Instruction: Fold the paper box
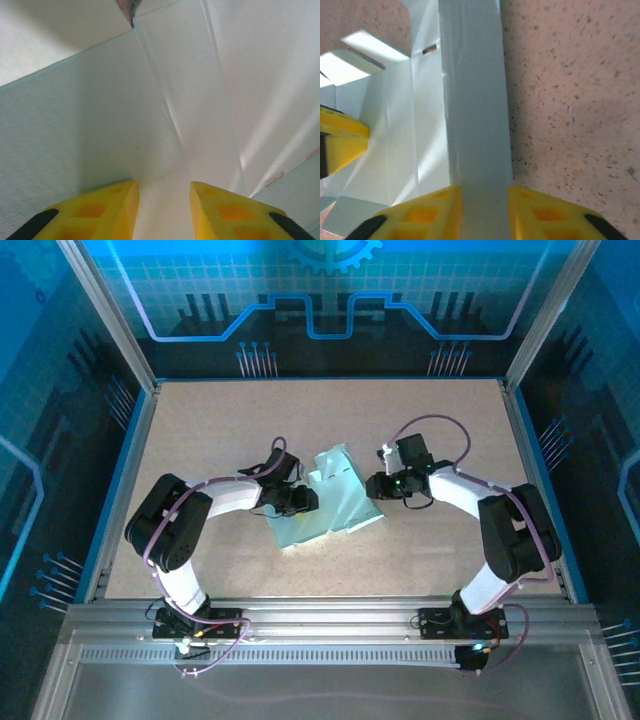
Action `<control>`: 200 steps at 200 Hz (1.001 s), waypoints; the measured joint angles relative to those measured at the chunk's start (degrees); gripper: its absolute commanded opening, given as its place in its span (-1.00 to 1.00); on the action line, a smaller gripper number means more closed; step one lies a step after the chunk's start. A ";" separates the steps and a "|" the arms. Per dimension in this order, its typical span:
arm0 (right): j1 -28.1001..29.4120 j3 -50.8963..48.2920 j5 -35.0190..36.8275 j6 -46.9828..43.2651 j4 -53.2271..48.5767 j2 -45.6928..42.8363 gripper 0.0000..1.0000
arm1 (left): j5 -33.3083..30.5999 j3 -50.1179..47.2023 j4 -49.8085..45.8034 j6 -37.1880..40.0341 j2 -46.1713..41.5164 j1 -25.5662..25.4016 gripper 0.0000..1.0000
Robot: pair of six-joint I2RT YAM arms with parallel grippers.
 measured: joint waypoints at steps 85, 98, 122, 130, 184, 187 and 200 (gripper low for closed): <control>3.04 3.02 10.05 -8.37 -4.70 -3.72 0.18 | 0.15 0.28 -0.33 0.04 0.00 0.00 -0.27; 4.11 4.68 11.80 -9.49 -5.51 -1.95 0.13 | 0.15 0.44 -0.50 0.04 0.00 0.00 -0.27; 5.90 7.45 14.62 -10.97 -7.02 1.70 0.04 | 0.17 0.55 -0.68 0.04 0.07 0.00 -0.27; 6.56 8.26 15.32 -11.19 -7.45 2.89 0.03 | 0.17 0.63 -0.85 0.07 0.07 0.00 -0.26; 7.65 9.90 15.98 -11.32 -7.96 7.15 -0.11 | 0.17 0.98 -1.38 1.03 0.26 0.00 -0.26; 7.65 9.90 15.96 -11.23 -7.96 7.19 -0.11 | 0.17 0.98 -1.38 1.05 0.26 0.00 -0.26; 7.58 9.90 15.87 -11.08 -7.93 7.21 -0.12 | 0.17 0.98 -1.38 1.07 0.26 0.00 -0.26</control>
